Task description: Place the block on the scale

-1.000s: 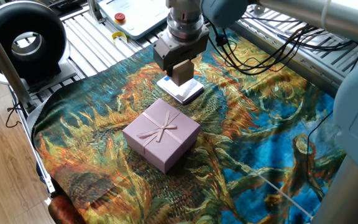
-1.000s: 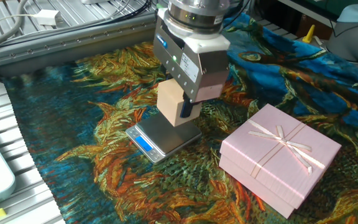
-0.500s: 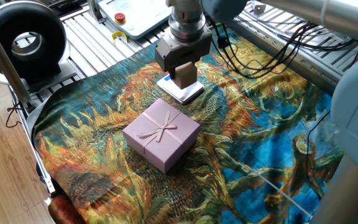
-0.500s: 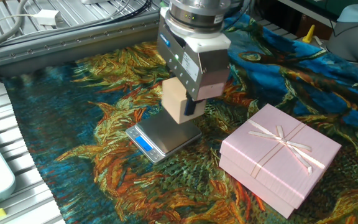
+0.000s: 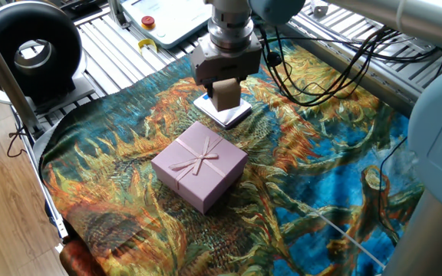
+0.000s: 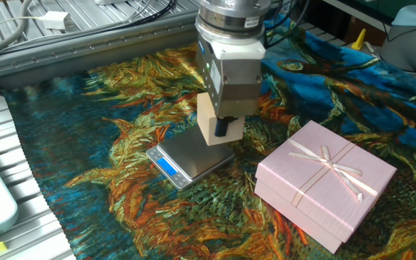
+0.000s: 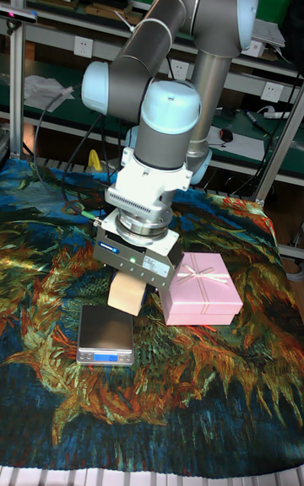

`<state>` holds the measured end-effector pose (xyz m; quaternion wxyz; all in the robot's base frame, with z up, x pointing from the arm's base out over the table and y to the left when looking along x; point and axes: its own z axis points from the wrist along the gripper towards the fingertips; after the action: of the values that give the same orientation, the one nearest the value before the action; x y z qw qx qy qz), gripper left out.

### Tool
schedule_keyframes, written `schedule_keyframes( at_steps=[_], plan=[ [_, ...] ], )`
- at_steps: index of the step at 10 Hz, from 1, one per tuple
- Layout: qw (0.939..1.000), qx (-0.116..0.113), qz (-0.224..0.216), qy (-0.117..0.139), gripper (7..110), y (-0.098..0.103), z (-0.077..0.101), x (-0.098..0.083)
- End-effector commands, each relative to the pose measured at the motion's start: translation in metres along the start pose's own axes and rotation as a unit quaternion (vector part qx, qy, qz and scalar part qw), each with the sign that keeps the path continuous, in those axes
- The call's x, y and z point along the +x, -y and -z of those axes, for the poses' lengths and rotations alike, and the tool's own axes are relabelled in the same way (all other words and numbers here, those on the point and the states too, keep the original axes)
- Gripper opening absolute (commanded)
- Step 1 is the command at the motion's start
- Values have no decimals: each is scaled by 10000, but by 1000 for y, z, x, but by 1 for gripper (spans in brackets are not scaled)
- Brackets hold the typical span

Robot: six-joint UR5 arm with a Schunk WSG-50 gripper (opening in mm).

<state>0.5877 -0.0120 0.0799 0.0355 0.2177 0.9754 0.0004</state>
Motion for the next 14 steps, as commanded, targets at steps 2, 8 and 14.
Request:
schedule_keyframes(
  at_steps=[2,8,14],
  plan=[
    [9997,-126,-104,195,7,-5,1,-11],
    [9992,-125,347,176,7,-6,-8,-20],
    [9971,-20,731,199,7,11,-11,-40]
  ],
)
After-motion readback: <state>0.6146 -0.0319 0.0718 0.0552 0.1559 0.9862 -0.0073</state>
